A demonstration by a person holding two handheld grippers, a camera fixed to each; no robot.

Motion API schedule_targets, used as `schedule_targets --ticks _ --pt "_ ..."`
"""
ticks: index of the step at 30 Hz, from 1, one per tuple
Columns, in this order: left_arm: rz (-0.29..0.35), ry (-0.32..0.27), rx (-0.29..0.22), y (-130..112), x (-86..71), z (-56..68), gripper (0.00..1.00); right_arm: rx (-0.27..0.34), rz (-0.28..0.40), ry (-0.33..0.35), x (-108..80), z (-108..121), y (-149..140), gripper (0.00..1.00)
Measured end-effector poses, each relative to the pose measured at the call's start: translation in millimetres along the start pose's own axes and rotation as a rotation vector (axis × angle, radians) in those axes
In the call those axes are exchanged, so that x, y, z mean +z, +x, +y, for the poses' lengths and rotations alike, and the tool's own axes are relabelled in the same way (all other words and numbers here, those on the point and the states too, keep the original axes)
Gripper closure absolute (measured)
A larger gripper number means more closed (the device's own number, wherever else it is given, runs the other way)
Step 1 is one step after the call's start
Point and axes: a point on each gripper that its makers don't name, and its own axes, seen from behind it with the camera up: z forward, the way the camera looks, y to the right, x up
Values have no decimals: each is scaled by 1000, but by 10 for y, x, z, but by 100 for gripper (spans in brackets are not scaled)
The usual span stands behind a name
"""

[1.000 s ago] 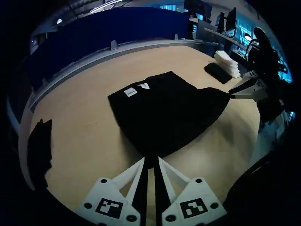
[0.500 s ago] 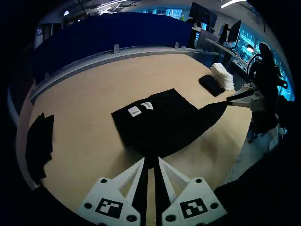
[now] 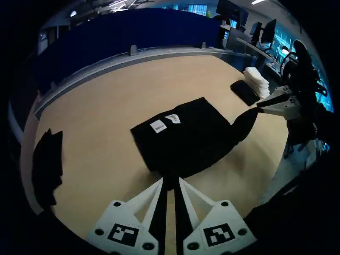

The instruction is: Fold towel

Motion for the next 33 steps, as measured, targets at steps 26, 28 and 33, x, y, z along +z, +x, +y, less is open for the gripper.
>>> schedule_targets --ticks 26,28,33 --pt "-125 6 45 509 959 -572 88 97 -33 -66 973 780 345 86" --pt "-137 5 44 480 1012 -587 88 113 -38 -66 1023 796 316 86" --pt "-154 1 38 410 1111 -606 85 126 -43 -71 1096 823 274 86"
